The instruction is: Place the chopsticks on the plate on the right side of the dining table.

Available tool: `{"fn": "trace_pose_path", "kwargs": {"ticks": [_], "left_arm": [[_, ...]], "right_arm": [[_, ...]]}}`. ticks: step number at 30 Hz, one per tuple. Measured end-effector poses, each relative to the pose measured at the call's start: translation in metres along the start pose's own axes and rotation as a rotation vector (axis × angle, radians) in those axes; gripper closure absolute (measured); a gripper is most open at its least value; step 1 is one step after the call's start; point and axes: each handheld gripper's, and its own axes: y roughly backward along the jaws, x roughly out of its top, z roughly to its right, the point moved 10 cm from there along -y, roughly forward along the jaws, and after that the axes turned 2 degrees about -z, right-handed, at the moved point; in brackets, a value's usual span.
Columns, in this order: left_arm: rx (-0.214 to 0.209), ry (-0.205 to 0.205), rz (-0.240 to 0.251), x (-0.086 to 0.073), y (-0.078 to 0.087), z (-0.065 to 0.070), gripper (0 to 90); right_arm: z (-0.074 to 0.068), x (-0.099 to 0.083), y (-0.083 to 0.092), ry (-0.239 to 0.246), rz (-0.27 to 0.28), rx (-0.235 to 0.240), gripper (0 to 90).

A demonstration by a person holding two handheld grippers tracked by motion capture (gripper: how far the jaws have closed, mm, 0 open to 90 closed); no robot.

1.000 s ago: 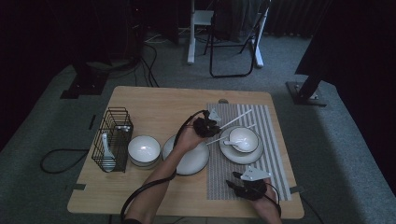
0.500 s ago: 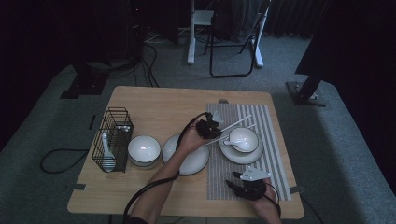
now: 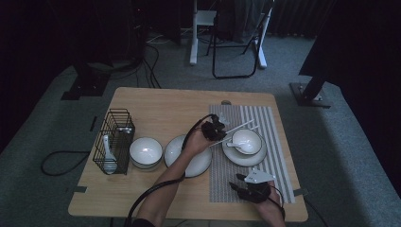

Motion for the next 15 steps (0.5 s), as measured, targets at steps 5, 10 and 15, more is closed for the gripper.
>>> {"fn": "trace_pose_path", "kwargs": {"ticks": [5, 10, 15], "left_arm": [[0.0, 0.0, 0.012, 0.0025, 0.0008, 0.0012, 85.6], [0.0, -0.005, 0.026, 0.0051, 0.0011, 0.0031, 85.6], [-0.003, -0.008, 0.034, 0.009, 0.0005, 0.0055, 85.6]], "right_arm": [[0.0, -0.0002, 0.0003, 0.0, 0.0, -0.001, 53.2], [-0.0003, -0.0003, 0.0004, -0.001, -0.001, -0.002, 53.2], [0.0001, -0.0006, 0.0007, -0.001, -0.001, -0.002, 53.2]]}}
